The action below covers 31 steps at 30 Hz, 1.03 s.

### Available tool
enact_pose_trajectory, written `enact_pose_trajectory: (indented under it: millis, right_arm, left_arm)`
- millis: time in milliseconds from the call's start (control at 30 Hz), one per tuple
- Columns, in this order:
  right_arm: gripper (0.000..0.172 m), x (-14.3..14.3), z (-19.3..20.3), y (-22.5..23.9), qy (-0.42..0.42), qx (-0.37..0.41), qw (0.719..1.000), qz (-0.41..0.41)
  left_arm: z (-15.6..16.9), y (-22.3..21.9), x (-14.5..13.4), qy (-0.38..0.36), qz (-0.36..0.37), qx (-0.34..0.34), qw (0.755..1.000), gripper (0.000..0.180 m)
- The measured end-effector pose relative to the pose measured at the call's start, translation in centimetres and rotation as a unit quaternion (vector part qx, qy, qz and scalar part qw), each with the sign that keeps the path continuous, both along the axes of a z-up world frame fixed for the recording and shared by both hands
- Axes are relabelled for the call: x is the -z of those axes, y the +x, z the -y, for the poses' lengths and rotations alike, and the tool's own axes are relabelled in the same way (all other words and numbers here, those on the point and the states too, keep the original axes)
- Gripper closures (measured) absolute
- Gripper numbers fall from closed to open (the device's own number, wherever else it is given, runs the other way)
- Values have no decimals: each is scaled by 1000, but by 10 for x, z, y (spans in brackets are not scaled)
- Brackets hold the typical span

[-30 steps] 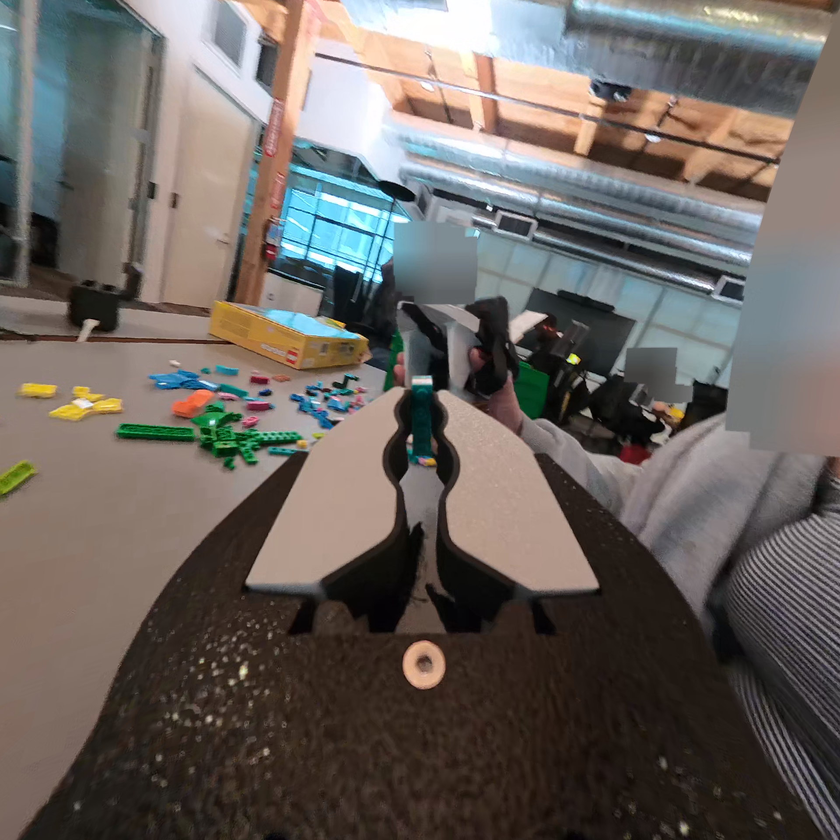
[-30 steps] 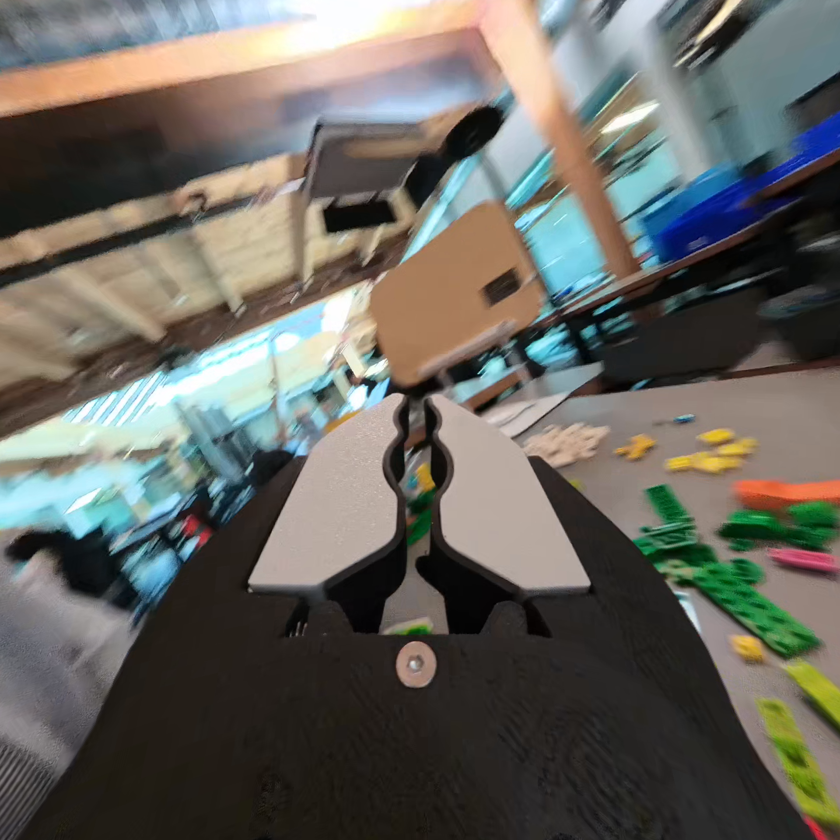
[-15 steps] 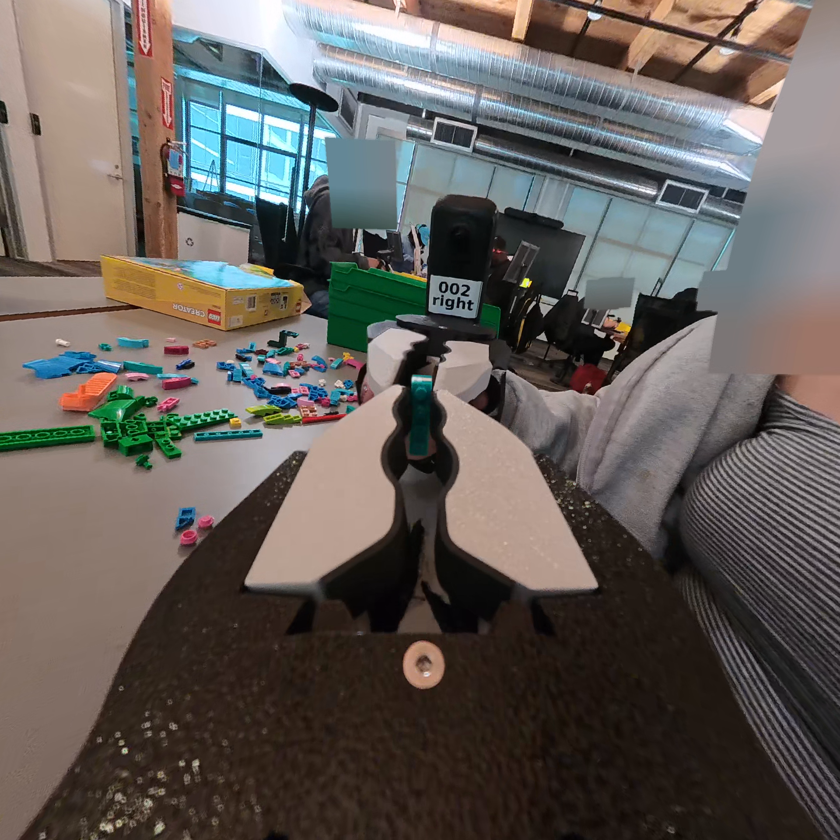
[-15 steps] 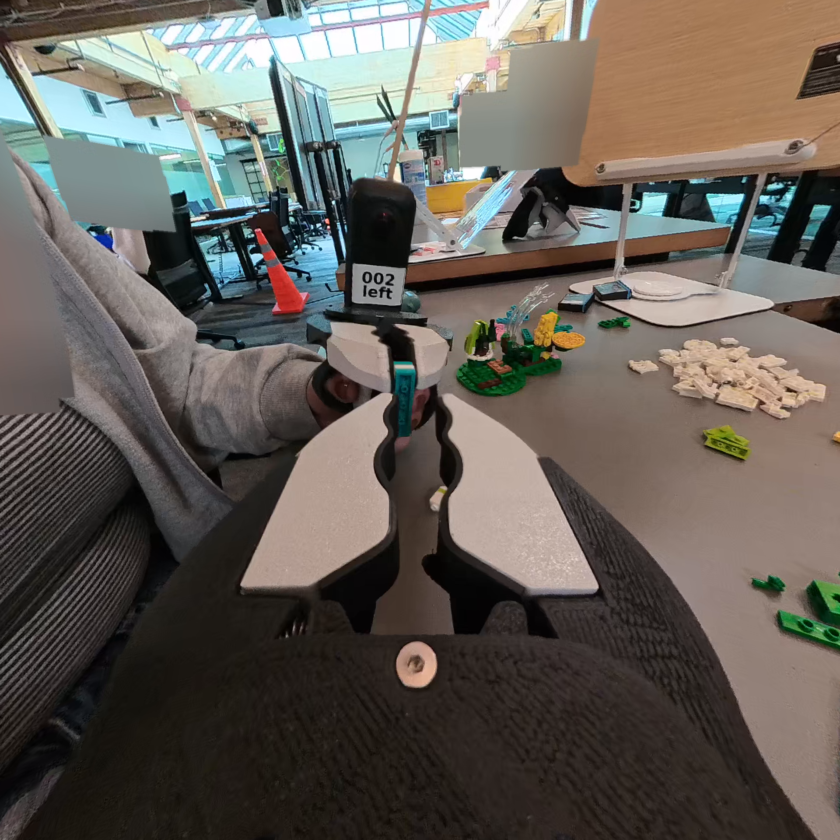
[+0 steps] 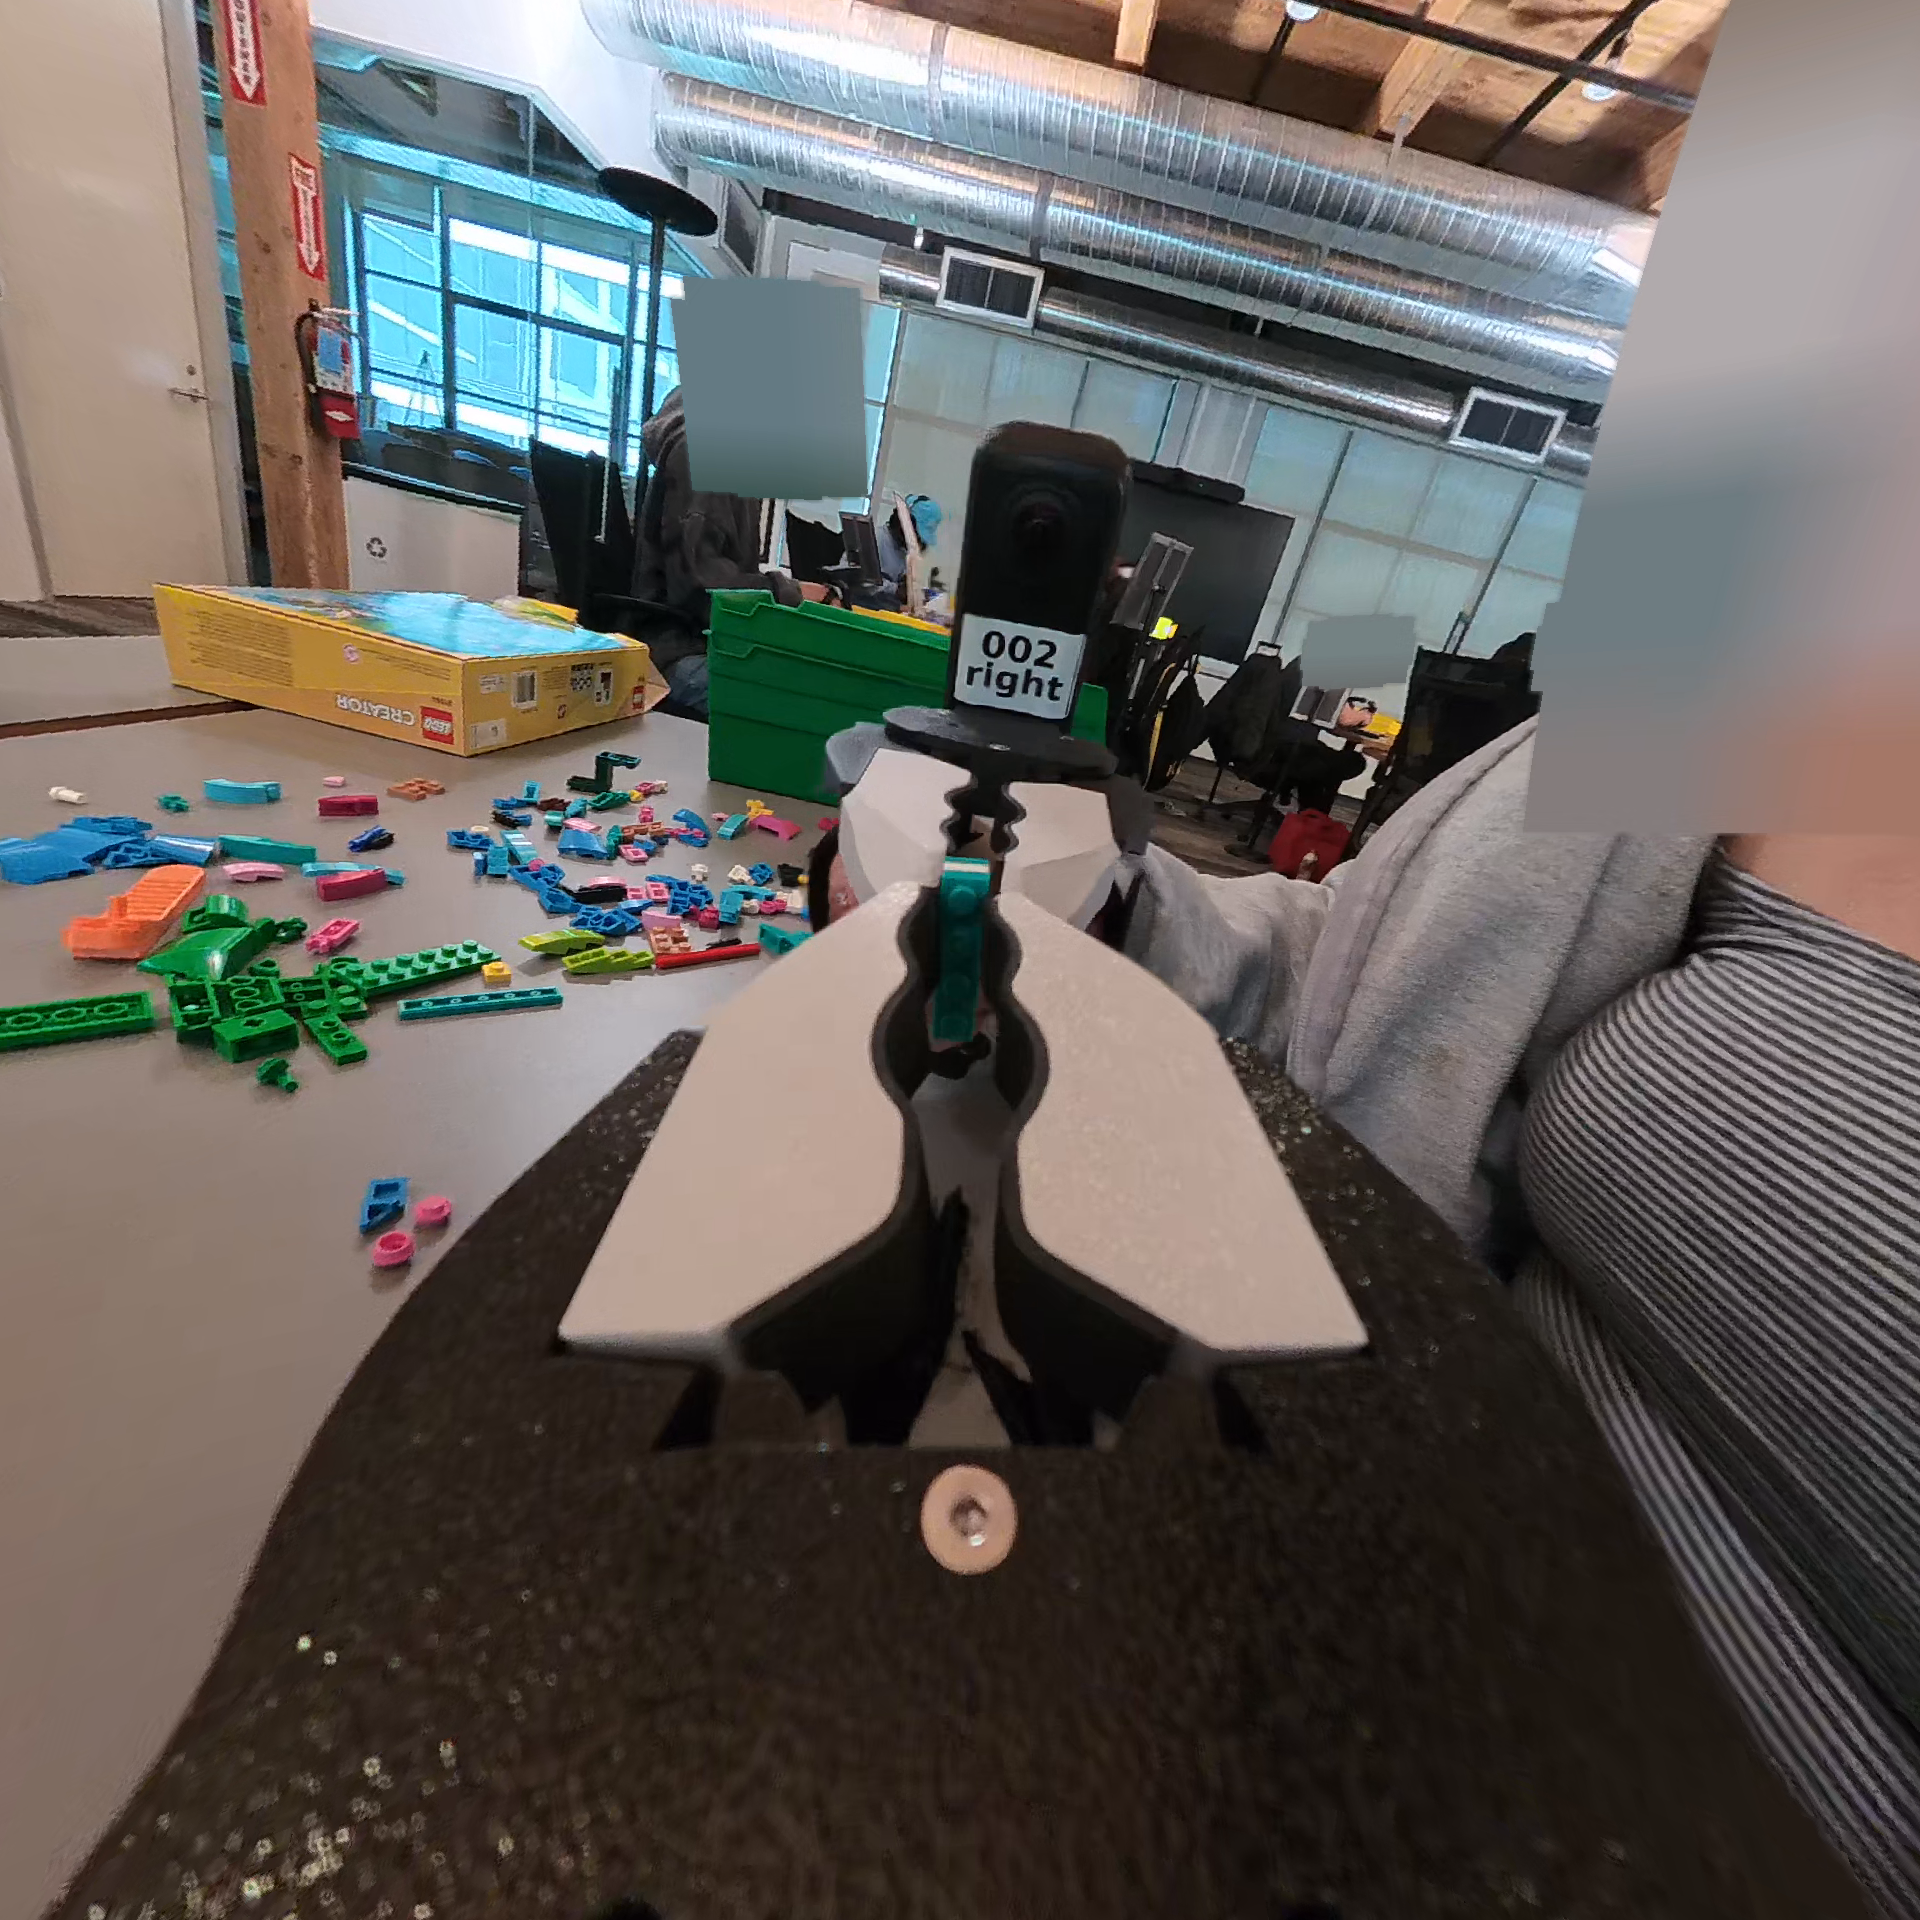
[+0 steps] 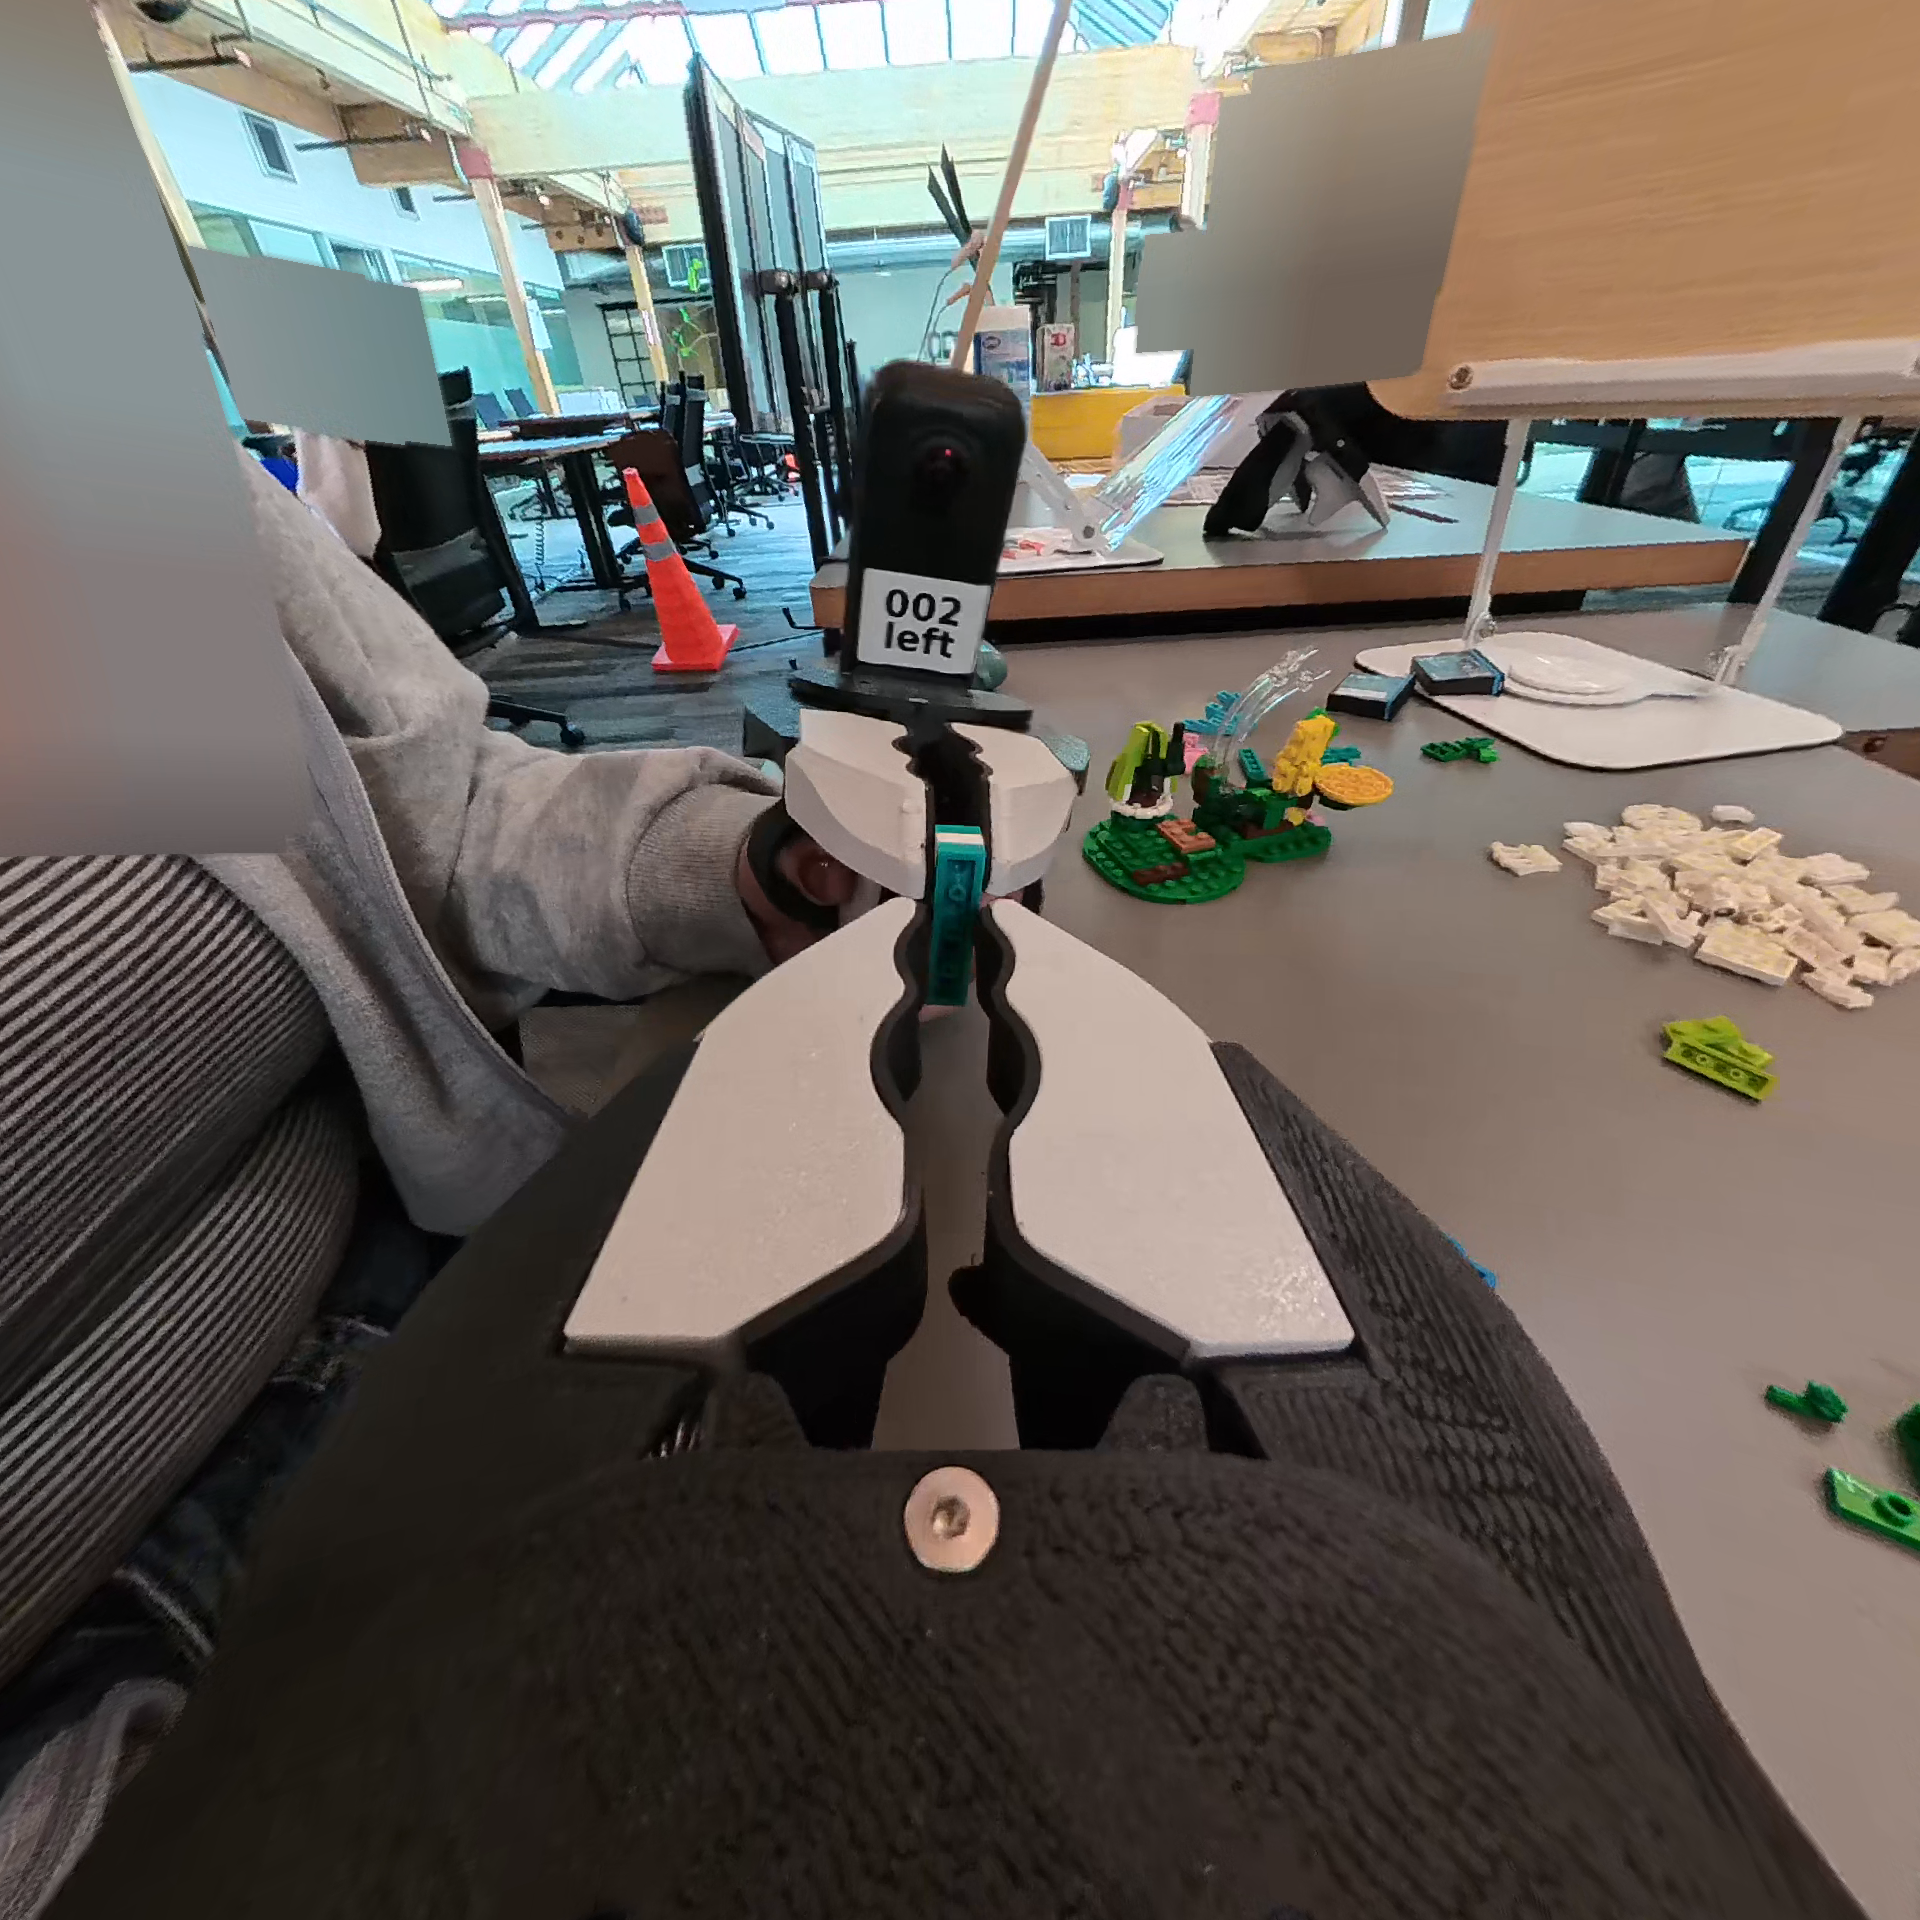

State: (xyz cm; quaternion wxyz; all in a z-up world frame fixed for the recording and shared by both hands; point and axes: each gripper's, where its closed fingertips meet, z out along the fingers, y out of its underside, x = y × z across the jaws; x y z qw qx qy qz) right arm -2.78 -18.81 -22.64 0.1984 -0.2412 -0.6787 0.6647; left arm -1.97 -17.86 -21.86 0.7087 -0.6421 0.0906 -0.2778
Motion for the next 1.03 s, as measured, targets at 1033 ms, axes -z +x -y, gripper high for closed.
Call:
enact_pose_trajectory:
  millis: [1033]
  right_arm:
    - [166, 23, 1, 43, 137, 1, 984, -112]
  left_arm:
    - [5, 43, 26, -59, -160, 61, 984, 172]
